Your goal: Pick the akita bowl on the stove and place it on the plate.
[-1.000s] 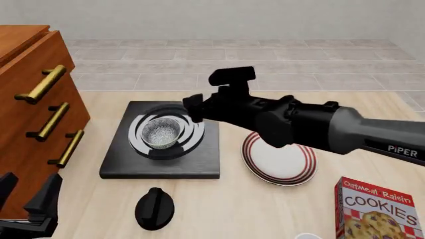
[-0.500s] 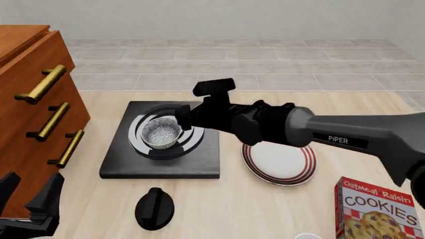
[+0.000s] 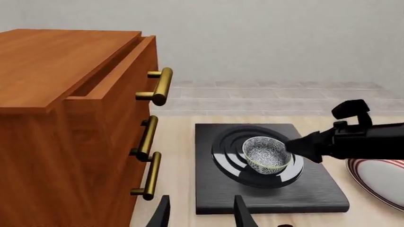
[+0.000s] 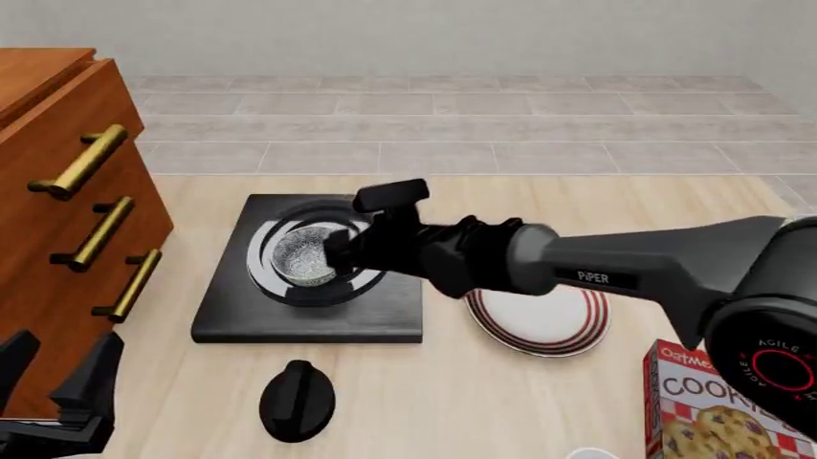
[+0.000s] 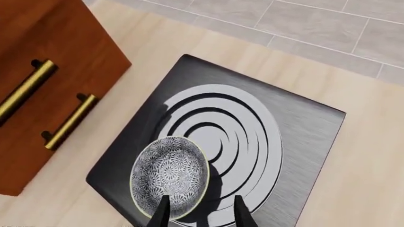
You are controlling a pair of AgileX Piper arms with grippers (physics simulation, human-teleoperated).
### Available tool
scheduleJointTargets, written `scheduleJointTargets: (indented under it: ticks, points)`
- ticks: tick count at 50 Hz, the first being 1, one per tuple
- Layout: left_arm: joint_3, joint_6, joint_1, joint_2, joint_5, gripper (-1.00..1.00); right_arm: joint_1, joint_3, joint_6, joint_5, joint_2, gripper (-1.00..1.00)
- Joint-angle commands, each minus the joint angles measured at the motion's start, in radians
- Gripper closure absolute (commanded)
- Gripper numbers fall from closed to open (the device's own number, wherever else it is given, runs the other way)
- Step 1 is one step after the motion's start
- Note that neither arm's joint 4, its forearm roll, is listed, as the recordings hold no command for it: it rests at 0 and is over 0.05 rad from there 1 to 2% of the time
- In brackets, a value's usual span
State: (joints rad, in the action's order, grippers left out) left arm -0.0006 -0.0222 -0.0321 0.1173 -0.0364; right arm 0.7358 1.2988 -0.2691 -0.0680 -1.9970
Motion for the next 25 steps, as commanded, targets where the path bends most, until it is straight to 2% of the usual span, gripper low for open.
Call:
scheduleJointTargets:
  ticks: [1,25]
  points:
    - [0.0,0.005,-0.003,0.002,-0.001,-1.0,0.011,0.021,-0.007,0.003,-0.035,-1.0]
    - [0.0,0.002,-0.005,0.008,-0.005,-1.0,0.026,0.07,-0.018,0.013,-0.102,-1.0]
